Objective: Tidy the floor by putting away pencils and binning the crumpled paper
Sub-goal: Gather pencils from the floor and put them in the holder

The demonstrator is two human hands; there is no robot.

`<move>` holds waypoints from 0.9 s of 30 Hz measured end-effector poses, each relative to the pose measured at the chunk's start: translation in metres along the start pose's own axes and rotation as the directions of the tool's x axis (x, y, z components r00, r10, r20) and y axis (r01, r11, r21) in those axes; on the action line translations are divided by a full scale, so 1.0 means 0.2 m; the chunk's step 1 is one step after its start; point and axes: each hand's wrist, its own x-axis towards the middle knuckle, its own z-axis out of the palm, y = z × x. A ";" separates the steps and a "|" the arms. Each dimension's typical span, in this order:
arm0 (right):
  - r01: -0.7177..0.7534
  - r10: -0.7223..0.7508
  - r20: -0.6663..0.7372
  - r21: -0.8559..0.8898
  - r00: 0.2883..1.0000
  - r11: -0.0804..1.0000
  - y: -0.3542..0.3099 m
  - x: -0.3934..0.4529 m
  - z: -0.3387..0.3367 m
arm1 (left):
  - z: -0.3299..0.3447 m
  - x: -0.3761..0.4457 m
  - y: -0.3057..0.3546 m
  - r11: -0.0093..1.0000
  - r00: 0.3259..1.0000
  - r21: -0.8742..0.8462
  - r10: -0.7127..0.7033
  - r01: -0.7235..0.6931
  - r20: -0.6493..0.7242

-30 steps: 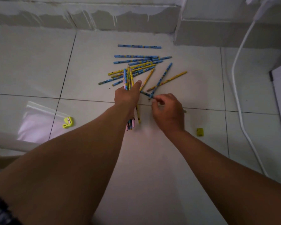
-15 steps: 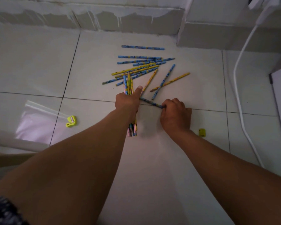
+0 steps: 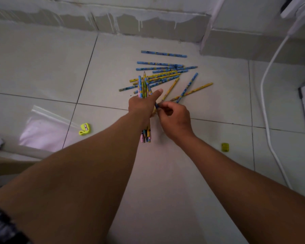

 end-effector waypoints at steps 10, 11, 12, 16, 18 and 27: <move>-0.342 0.279 -0.285 -0.201 0.917 0.918 0.06 0.13 -0.04 | -0.04 0.06 -0.03 0.999 0.999 -0.036 -0.005 0.003 -0.047; -0.371 0.311 -0.279 -0.199 0.909 0.907 0.06 0.14 -0.04 | -0.04 0.06 -0.03 0.999 0.999 -0.038 -0.001 -0.001 -0.045; -0.399 0.341 -0.275 -0.192 0.899 0.897 0.06 0.15 -0.03 | -0.04 0.05 -0.03 0.999 0.999 -0.042 0.005 -0.006 -0.038; -0.499 0.450 -0.281 -0.137 0.848 0.856 0.04 0.18 -0.02 | -0.04 0.05 -0.05 0.997 0.999 -0.066 0.030 -0.033 -0.037; -0.534 0.487 -0.287 -0.109 0.825 0.839 0.05 0.20 -0.02 | -0.04 0.06 -0.06 0.997 0.998 -0.059 0.053 -0.055 -0.044; -0.586 0.547 -0.301 -0.051 0.781 0.808 0.07 0.24 -0.02 | -0.03 0.06 -0.05 0.996 0.996 -0.009 0.093 -0.093 -0.017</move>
